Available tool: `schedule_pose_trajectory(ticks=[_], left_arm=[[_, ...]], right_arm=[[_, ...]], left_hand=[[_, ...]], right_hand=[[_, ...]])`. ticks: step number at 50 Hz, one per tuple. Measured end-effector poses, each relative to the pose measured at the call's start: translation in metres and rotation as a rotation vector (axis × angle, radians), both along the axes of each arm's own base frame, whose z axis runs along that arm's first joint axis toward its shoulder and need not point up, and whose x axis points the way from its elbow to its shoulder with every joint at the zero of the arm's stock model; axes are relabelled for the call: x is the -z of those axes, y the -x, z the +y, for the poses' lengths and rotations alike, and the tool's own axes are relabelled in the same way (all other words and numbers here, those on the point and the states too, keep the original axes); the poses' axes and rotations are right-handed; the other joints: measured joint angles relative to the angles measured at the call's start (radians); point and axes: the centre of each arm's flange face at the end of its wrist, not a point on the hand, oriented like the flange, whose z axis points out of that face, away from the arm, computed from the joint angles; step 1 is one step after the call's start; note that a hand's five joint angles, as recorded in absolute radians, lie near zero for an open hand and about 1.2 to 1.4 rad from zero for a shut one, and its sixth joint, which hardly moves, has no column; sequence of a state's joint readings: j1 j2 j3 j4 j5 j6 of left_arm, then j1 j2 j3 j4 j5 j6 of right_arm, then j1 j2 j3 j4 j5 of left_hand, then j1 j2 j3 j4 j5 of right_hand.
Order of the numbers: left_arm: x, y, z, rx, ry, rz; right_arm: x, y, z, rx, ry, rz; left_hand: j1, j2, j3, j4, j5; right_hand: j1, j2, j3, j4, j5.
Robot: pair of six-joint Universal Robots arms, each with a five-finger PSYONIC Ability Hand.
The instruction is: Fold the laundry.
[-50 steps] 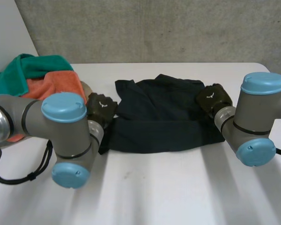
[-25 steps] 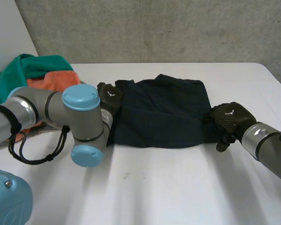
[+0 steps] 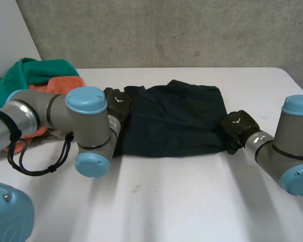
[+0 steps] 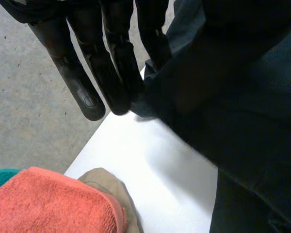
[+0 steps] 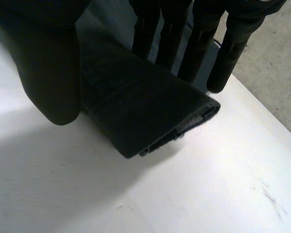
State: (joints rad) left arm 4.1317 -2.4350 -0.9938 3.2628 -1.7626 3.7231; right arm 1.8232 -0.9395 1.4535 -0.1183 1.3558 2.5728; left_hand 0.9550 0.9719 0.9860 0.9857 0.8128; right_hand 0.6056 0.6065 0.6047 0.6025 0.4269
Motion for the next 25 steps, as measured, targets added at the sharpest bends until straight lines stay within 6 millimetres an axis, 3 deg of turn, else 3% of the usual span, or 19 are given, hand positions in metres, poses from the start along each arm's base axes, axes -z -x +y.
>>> schedule_pose_trajectory(ticks=[2, 3, 7, 9, 16, 21, 25], left_arm=[[-0.002, -0.002, 0.003, 0.001, -0.007, -0.003], [-0.004, -0.003, 0.006, 0.002, -0.012, -0.006], [-0.014, -0.010, 0.019, 0.007, -0.027, -0.012], [-0.021, -0.014, 0.028, 0.012, -0.036, -0.014], [-0.034, -0.032, 0.064, 0.028, -0.078, -0.009], [-0.032, -0.040, 0.087, 0.063, -0.106, 0.001], [-0.026, -0.039, 0.094, 0.102, -0.111, 0.009]], right_arm=[[0.002, -0.001, -0.005, -0.002, 0.006, 0.004], [0.003, -0.002, -0.008, -0.002, 0.012, 0.005], [0.002, -0.004, -0.014, -0.001, 0.026, 0.002], [0.002, -0.004, -0.017, -0.001, 0.031, 0.000], [-0.003, -0.006, -0.021, -0.001, 0.050, -0.011], [-0.005, -0.010, -0.018, -0.012, 0.053, -0.013], [-0.006, -0.013, -0.015, -0.024, 0.055, -0.012]], left_hand=[[-0.195, -0.180, -0.190, -0.191, -0.189], [-0.297, -0.301, -0.310, -0.309, -0.309], [-0.398, -0.405, -0.416, -0.423, -0.423], [-0.398, -0.405, -0.416, -0.423, -0.423], [-0.400, -0.416, -0.423, -0.437, -0.439], [-0.400, -0.416, -0.423, -0.437, -0.439], [-0.397, -0.414, -0.422, -0.433, -0.434]], right_hand=[[0.050, 0.047, 0.046, 0.046, 0.050], [0.176, 0.186, 0.184, 0.185, 0.180], [0.471, 0.503, 0.487, 0.500, 0.473], [0.497, 0.556, 0.534, 0.562, 0.514], [0.497, 0.557, 0.538, 0.584, 0.516], [0.497, 0.557, 0.538, 0.588, 0.517], [0.497, 0.557, 0.548, 0.592, 0.517]])
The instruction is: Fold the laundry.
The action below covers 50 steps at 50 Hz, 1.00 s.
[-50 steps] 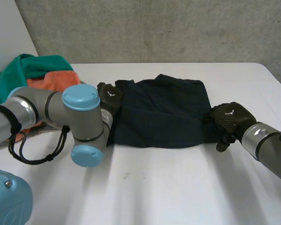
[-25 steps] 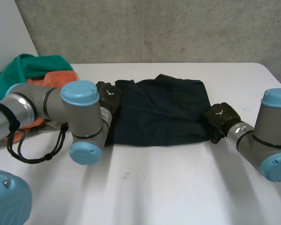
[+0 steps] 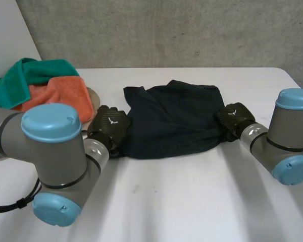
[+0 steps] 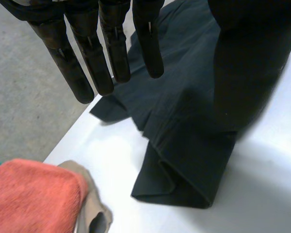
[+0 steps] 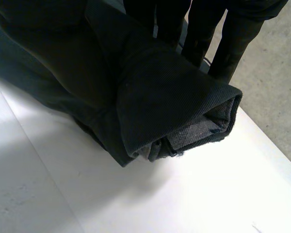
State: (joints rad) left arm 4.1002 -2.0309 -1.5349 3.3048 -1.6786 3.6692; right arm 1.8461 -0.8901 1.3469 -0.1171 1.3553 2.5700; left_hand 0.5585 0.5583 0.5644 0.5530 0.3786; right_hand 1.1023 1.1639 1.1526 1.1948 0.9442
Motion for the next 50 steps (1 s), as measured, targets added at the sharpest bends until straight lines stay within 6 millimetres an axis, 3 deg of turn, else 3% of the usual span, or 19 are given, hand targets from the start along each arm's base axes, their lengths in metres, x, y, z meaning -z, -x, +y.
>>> schedule_pose_trajectory(ticks=[13, 17, 19, 22, 26, 30, 31, 33, 34, 35, 36, 42, 47, 50], left_arm=[[0.040, 0.015, -0.020, 0.037, -0.032, -0.023], [0.055, 0.021, -0.032, 0.030, -0.041, -0.032], [0.057, 0.023, -0.037, 0.024, -0.036, -0.030], [0.054, 0.022, -0.044, 0.009, -0.021, -0.018], [0.032, 0.020, -0.049, -0.013, 0.021, 0.014], [-0.015, 0.018, -0.041, -0.023, 0.090, 0.076], [-0.033, 0.017, -0.035, -0.021, 0.113, 0.100], [-0.049, 0.016, -0.028, -0.017, 0.130, 0.122], [-0.075, 0.013, -0.018, -0.012, 0.157, 0.156], [-0.086, 0.012, -0.013, -0.010, 0.168, 0.169], [-0.110, 0.007, -0.002, -0.005, 0.188, 0.196], [-0.175, -0.015, 0.036, 0.006, 0.218, 0.246], [-0.188, -0.023, 0.048, 0.006, 0.178, 0.227], [-0.174, -0.020, 0.044, 0.003, 0.112, 0.184]], right_arm=[[-0.005, -0.005, 0.008, -0.011, -0.002, -0.003], [-0.006, -0.005, 0.008, -0.008, -0.002, -0.005], [-0.008, -0.005, 0.008, -0.007, 0.001, -0.005], [-0.013, -0.004, 0.009, -0.006, 0.009, -0.006], [-0.031, -0.003, 0.012, -0.007, 0.031, -0.006], [-0.071, -0.001, 0.020, -0.010, 0.075, -0.014], [-0.082, 0.000, 0.022, -0.011, 0.088, -0.017], [-0.101, 0.001, 0.026, -0.011, 0.112, -0.023], [-0.126, 0.004, 0.032, -0.014, 0.142, -0.031], [-0.135, 0.004, 0.034, -0.016, 0.154, -0.035], [-0.157, 0.007, 0.042, -0.022, 0.181, -0.041], [-0.216, 0.014, 0.071, -0.060, 0.242, -0.015], [-0.228, 0.016, 0.081, -0.082, 0.239, 0.028], [-0.214, 0.014, 0.081, -0.095, 0.175, 0.065]], left_hand=[[0.117, 0.109, 0.102, 0.117, 0.116], [0.351, 0.326, 0.318, 0.331, 0.326], [0.568, 0.565, 0.547, 0.564, 0.552], [0.584, 0.632, 0.620, 0.643, 0.604], [0.584, 0.635, 0.622, 0.644, 0.604], [0.584, 0.637, 0.624, 0.644, 0.604], [0.584, 0.638, 0.624, 0.644, 0.604], [0.584, 0.638, 0.625, 0.644, 0.604], [0.584, 0.638, 0.628, 0.644, 0.604], [0.584, 0.639, 0.630, 0.644, 0.604], [0.584, 0.639, 0.630, 0.644, 0.604], [0.584, 0.640, 0.630, 0.644, 0.604], [0.584, 0.640, 0.630, 0.645, 0.604], [0.584, 0.640, 0.630, 0.645, 0.604]], right_hand=[[0.000, 0.000, 0.000, 0.000, 0.017], [0.000, 0.000, 0.000, 0.000, 0.017], [0.000, -0.001, 0.000, 0.000, 0.017], [0.000, 0.000, 0.000, 0.000, 0.017], [0.000, 0.000, 0.000, 0.000, 0.017], [0.000, 0.000, 0.000, 0.000, 0.017], [0.000, 0.000, 0.000, 0.000, 0.017], [0.000, 0.000, 0.000, 0.000, 0.017], [0.000, 0.000, 0.000, 0.000, 0.017], [0.000, 0.000, 0.000, 0.000, 0.017], [0.000, 0.000, 0.000, 0.000, 0.017], [0.000, 0.000, 0.000, 0.000, 0.017], [0.000, 0.000, 0.000, 0.000, 0.017], [0.000, 0.008, 0.000, 0.000, 0.017]])
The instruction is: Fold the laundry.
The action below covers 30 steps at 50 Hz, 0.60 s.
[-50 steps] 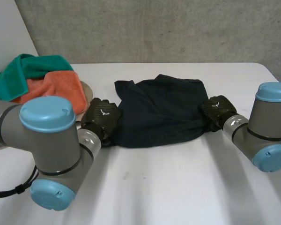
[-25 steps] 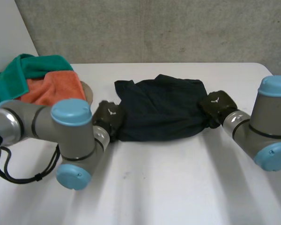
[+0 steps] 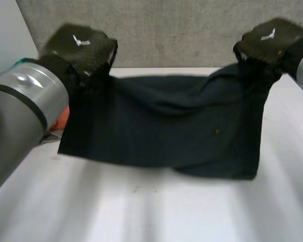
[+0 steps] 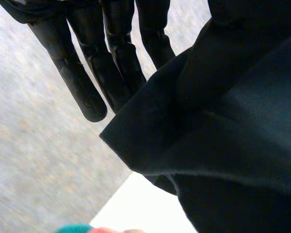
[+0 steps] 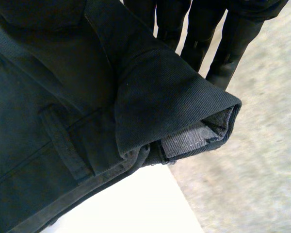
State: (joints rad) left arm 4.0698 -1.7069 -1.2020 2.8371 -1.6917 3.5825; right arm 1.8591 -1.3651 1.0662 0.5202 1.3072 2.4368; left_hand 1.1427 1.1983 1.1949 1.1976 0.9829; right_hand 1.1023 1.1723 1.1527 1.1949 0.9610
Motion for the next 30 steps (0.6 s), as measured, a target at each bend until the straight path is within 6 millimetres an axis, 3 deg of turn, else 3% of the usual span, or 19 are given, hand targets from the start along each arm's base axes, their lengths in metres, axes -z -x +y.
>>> schedule_pose_trajectory(ticks=[7, 10, 13, 15, 19, 21, 23, 24, 25, 28, 30], left_arm=[[0.069, 0.018, -0.037, -0.020, -0.163, -0.120], [0.109, 0.026, -0.068, -0.048, -0.229, -0.169], [0.125, 0.035, -0.097, -0.067, -0.220, -0.169], [0.121, 0.042, -0.114, -0.073, -0.172, -0.142], [0.084, 0.058, -0.147, -0.084, 0.014, -0.036], [0.048, 0.063, -0.159, -0.093, 0.165, 0.056], [0.011, 0.065, -0.163, -0.104, 0.301, 0.143], [0.011, 0.065, -0.163, -0.104, 0.301, 0.143], [-0.039, 0.062, -0.159, -0.122, 0.479, 0.264], [-0.078, 0.055, -0.150, -0.141, 0.603, 0.356], [-0.088, 0.052, -0.144, -0.150, 0.633, 0.383]], right_arm=[[0.066, -0.007, -0.020, 0.006, -0.198, 0.076], [0.100, -0.011, -0.040, 0.033, -0.250, 0.103], [0.115, -0.016, -0.064, 0.066, -0.201, 0.096], [0.115, -0.021, -0.080, 0.085, -0.127, 0.074], [0.087, -0.035, -0.117, 0.128, 0.164, -0.048], [0.061, -0.040, -0.130, 0.144, 0.329, -0.135], [0.039, -0.042, -0.135, 0.149, 0.443, -0.201], [0.039, -0.042, -0.135, 0.149, 0.443, -0.201], [-0.004, -0.044, -0.136, 0.146, 0.638, -0.327], [-0.033, -0.043, -0.131, 0.125, 0.735, -0.407], [-0.045, -0.044, -0.127, 0.102, 0.754, -0.438]], left_hand=[[0.000, 0.000, 0.000, 0.000, 0.000], [0.000, 0.000, 0.000, 0.000, 0.000], [0.000, 0.000, 0.000, 0.000, 0.000], [0.000, 0.000, 0.000, 0.001, 0.000], [0.000, 0.000, 0.000, 0.004, 0.000], [0.000, 0.000, 0.000, 0.004, 0.000], [0.000, 0.000, 0.000, 0.004, 0.000], [0.000, 0.000, 0.000, 0.004, 0.000], [0.000, 0.001, 0.000, 0.004, 0.000], [0.000, 0.001, 0.000, 0.004, 0.000], [0.000, 0.001, 0.000, 0.004, 0.000]], right_hand=[[-0.001, 0.000, 0.000, 0.001, 0.000], [-0.001, 0.000, 0.000, 0.001, 0.000], [-0.001, 0.000, 0.000, 0.001, 0.000], [-0.001, 0.000, 0.000, 0.001, 0.000], [-0.001, 0.000, 0.000, 0.002, 0.000], [-0.001, 0.000, 0.000, 0.002, 0.000], [-0.001, 0.000, 0.000, 0.002, 0.000], [-0.001, 0.000, 0.000, 0.002, 0.000], [-0.001, 0.000, 0.000, 0.003, 0.000], [-0.001, 0.000, 0.000, 0.003, 0.000], [-0.001, 0.000, 0.000, 0.004, 0.000]])
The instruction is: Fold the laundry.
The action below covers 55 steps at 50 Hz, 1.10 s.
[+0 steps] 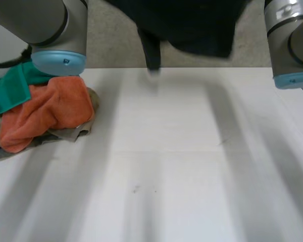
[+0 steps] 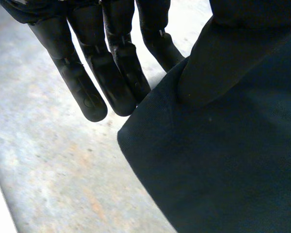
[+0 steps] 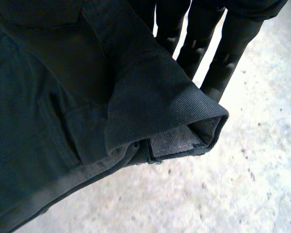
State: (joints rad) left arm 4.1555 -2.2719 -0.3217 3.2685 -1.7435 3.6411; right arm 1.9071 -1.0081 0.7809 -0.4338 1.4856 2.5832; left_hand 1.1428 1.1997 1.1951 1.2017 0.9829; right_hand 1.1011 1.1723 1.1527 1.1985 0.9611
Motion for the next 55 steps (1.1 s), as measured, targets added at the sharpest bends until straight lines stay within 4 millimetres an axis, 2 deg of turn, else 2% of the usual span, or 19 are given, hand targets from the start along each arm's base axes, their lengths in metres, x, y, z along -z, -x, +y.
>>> schedule_pose_trajectory(ticks=[2, 4, 8, 13, 14, 15, 16, 17, 20, 21, 24, 26, 29, 31, 34, 37, 43, 49, 55], left_arm=[[0.003, -0.002, 0.003, -0.002, -0.017, -0.004], [0.015, -0.002, 0.004, -0.004, -0.060, -0.026], [0.059, -0.003, 0.005, -0.004, -0.199, -0.105], [0.134, -0.005, 0.011, 0.000, -0.411, -0.230], [0.134, -0.005, 0.011, 0.000, -0.411, -0.230], [0.160, -0.007, 0.014, 0.002, -0.478, -0.267], [0.160, -0.007, 0.014, 0.002, -0.478, -0.267], [0.190, -0.008, 0.019, 0.007, -0.557, -0.310], [0.227, -0.008, 0.028, 0.019, -0.652, -0.360], [0.238, -0.007, 0.032, 0.024, -0.682, -0.375], [0.264, -0.007, 0.045, 0.042, -0.761, -0.412], [0.274, -0.008, 0.052, 0.050, -0.796, -0.425], [0.277, -0.011, 0.061, 0.058, -0.827, -0.434], [0.275, -0.013, 0.067, 0.064, -0.843, -0.433], [0.264, -0.016, 0.074, 0.074, -0.848, -0.416], [0.253, -0.017, 0.079, 0.085, -0.842, -0.389], [0.230, -0.016, 0.084, 0.114, -0.827, -0.319], [0.215, -0.014, 0.083, 0.129, -0.820, -0.278], [0.202, -0.009, 0.083, 0.144, -0.807, -0.265]], right_arm=[[-0.002, -0.001, 0.003, -0.023, -0.016, 0.004], [0.002, -0.002, 0.004, -0.047, -0.061, 0.022], [0.032, -0.006, 0.003, -0.084, -0.218, 0.083], [0.104, -0.010, -0.001, -0.113, -0.474, 0.174], [0.104, -0.010, -0.001, -0.113, -0.474, 0.174], [0.129, -0.011, 0.000, -0.123, -0.552, 0.202], [0.129, -0.011, 0.000, -0.123, -0.552, 0.202], [0.159, -0.012, 0.002, -0.135, -0.635, 0.232], [0.188, -0.012, 0.006, -0.146, -0.716, 0.260], [0.207, -0.011, 0.010, -0.151, -0.769, 0.277], [0.230, -0.008, 0.018, -0.153, -0.844, 0.296], [0.237, -0.006, 0.023, -0.152, -0.874, 0.302], [0.238, -0.002, 0.029, -0.149, -0.905, 0.306], [0.234, 0.001, 0.035, -0.146, -0.927, 0.305], [0.226, 0.005, 0.042, -0.145, -0.953, 0.293], [0.220, 0.008, 0.048, -0.145, -0.977, 0.263], [0.208, 0.018, 0.061, -0.141, -1.038, 0.152], [0.200, 0.042, 0.075, -0.105, -1.090, 0.064], [0.200, 0.062, 0.103, -0.078, -1.134, 0.042]], left_hand=[[0.000, 0.000, 0.000, 0.000, 0.001], [0.000, 0.000, 0.000, 0.000, 0.010], [0.000, 0.002, 0.000, 0.000, 0.015], [0.000, 0.002, 0.000, 0.000, 0.015], [0.000, 0.002, 0.000, 0.000, 0.015], [0.000, 0.002, 0.000, 0.000, 0.015], [0.000, 0.002, 0.000, 0.000, 0.015], [-0.001, 0.002, 0.000, 0.000, 0.015], [0.000, 0.002, 0.001, 0.000, 0.015], [0.000, 0.002, 0.001, 0.000, 0.015], [0.000, 0.002, 0.001, 0.000, 0.015], [-0.001, 0.002, 0.002, 0.000, 0.015], [0.000, 0.002, 0.002, 0.000, 0.015], [0.000, 0.002, 0.003, 0.000, 0.015], [0.000, 0.002, 0.008, 0.000, 0.015], [0.000, 0.002, 0.008, 0.000, 0.015], [0.000, 0.002, 0.008, 0.000, 0.015], [-0.001, 0.002, 0.008, 0.000, 0.015], [0.000, 0.002, 0.008, 0.000, 0.015]], right_hand=[[0.000, 0.000, 0.000, 0.000, 0.000], [0.000, 0.007, 0.002, 0.001, 0.000], [0.000, 0.010, 0.017, 0.001, 0.000], [0.000, 0.010, 0.021, 0.002, 0.000], [0.000, 0.010, 0.021, 0.002, 0.000], [0.000, 0.010, 0.021, 0.002, 0.000], [0.000, 0.010, 0.021, 0.002, 0.000], [0.000, 0.010, 0.021, 0.002, 0.000], [0.000, 0.010, 0.021, 0.002, 0.000], [0.000, 0.010, 0.021, 0.001, 0.000], [0.000, 0.010, 0.021, 0.002, 0.000], [0.000, 0.010, 0.022, 0.002, 0.000], [-0.001, -0.011, 0.004, -0.031, -0.005], [-0.095, -0.169, -0.147, -0.179, -0.110], [-0.298, -0.376, -0.349, -0.395, -0.342], [-0.333, -0.421, -0.396, -0.452, -0.405], [-0.350, -0.432, -0.408, -0.477, -0.433], [-0.350, -0.432, -0.408, -0.477, -0.433], [-0.350, -0.432, -0.408, -0.477, -0.429]])
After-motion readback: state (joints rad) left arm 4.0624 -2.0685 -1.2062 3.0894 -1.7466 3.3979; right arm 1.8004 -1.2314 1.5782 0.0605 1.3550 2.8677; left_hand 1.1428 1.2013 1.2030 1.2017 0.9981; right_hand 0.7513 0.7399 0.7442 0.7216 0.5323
